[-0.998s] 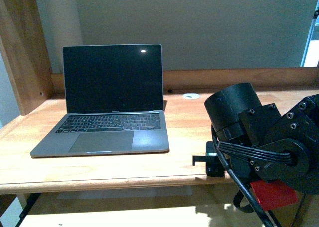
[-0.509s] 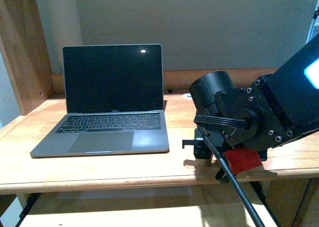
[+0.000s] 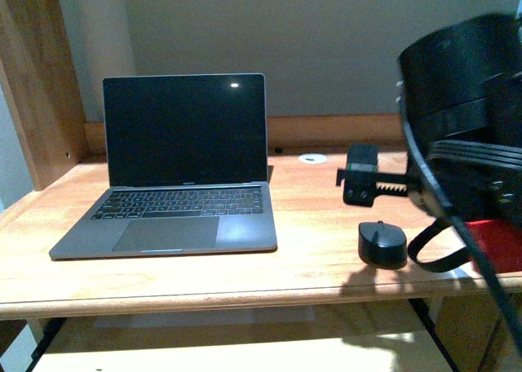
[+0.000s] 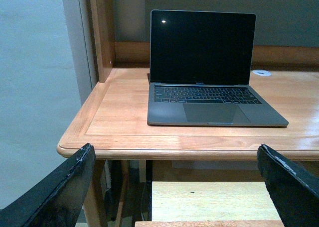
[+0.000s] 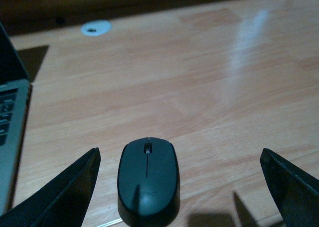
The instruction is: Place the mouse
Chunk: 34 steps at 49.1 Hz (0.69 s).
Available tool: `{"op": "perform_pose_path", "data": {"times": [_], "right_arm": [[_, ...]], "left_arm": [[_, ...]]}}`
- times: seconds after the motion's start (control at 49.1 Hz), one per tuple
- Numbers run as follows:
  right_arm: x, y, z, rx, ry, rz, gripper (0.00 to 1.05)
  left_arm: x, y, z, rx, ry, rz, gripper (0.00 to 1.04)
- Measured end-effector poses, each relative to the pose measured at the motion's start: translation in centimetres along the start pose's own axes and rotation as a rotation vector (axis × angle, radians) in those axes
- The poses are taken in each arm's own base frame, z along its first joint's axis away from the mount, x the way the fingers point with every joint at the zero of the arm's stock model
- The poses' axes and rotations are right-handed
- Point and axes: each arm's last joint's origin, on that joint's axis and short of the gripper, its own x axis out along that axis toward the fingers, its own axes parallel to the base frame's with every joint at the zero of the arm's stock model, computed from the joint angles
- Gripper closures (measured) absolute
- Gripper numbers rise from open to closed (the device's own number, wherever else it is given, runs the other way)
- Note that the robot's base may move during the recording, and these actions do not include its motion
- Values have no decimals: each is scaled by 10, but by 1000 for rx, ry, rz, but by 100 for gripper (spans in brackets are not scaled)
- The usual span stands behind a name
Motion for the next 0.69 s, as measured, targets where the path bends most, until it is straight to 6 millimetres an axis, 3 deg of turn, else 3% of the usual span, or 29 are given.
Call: {"op": "perform_pose_path", "data": {"times": [0.061,0.122,0.183,0.285,0.407,0.55,0.692], "right_arm": [[-11,-7,6,37,-80,62,9],[-15,-28,-7,-11,-203,219,26],[-33,-57,-29,-85,-236,256,42],[-63,-91,-24,-84,-361,259,71],[-90,-118,-45,-121,-301,258,103],[-114,-137,-46,-115,-327,259,103],[-123,-144,-52,-121,-310,261,103]], "left_arm": [[0,0,0,0,0,0,7],[0,0,0,0,1,1,7],[0,0,0,0,1,2,7],[0,0,0,0,0,1,7],[0,0,0,0,0,1,7],[0,0,0,0,0,1,7],[0,0,0,0,0,1,7]]}}
